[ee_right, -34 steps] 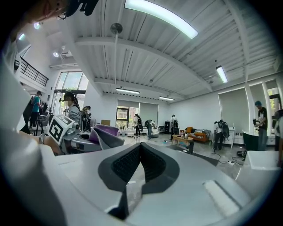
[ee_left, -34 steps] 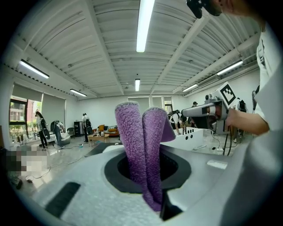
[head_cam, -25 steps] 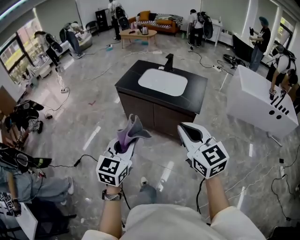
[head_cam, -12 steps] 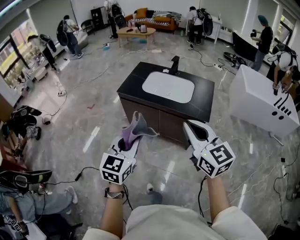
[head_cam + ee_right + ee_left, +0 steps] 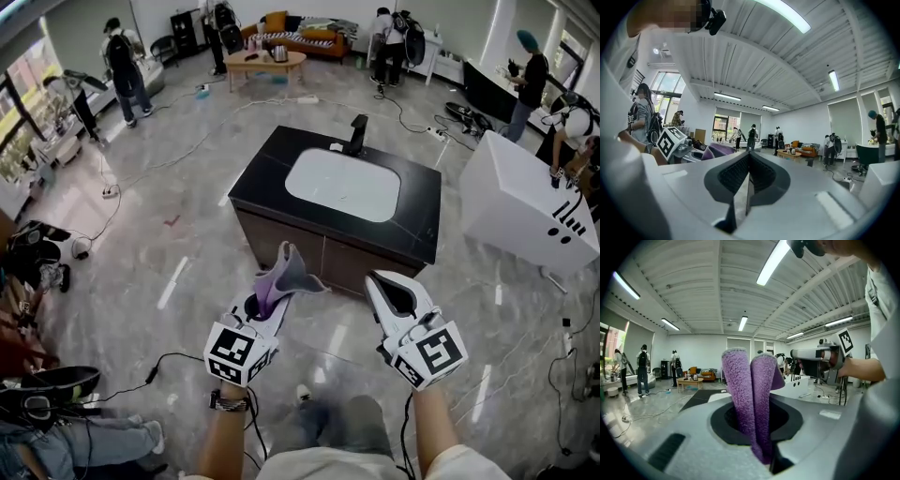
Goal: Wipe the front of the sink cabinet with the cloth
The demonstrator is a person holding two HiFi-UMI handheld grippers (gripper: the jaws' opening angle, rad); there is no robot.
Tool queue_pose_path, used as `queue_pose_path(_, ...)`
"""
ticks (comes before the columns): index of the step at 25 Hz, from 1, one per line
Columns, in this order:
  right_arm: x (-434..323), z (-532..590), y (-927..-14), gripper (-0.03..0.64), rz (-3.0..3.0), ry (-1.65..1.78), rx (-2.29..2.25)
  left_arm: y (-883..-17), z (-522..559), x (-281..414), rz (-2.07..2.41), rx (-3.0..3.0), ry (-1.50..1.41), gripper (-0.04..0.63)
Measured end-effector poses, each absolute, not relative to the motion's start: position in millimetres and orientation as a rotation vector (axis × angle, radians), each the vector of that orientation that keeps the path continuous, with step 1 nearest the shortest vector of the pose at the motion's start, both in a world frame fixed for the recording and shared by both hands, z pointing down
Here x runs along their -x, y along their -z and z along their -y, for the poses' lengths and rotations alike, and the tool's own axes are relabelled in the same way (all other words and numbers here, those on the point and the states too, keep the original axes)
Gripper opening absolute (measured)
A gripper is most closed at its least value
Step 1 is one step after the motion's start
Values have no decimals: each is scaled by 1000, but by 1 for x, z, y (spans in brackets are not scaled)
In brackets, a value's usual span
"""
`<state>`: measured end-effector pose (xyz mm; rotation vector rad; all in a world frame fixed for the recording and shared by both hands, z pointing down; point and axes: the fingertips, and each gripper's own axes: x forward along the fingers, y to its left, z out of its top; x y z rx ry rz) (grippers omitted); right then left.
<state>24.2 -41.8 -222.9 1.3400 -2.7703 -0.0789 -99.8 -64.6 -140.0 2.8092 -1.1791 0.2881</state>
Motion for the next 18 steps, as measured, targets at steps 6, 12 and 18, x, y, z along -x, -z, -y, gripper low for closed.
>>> queue_pose_path(6,-21,95,159,6,2711,24,-1392,66,119,80,1016,-2811,-248,51)
queue_pose_path(12,-22,171,62,6,2686,-29,-1435,-21,180,62,1031,-2795,-284,51)
queue_pose_path(18,-30,219,-1,6,2656,-48,-1513,-88,220,53,1027,-2775,-312,51)
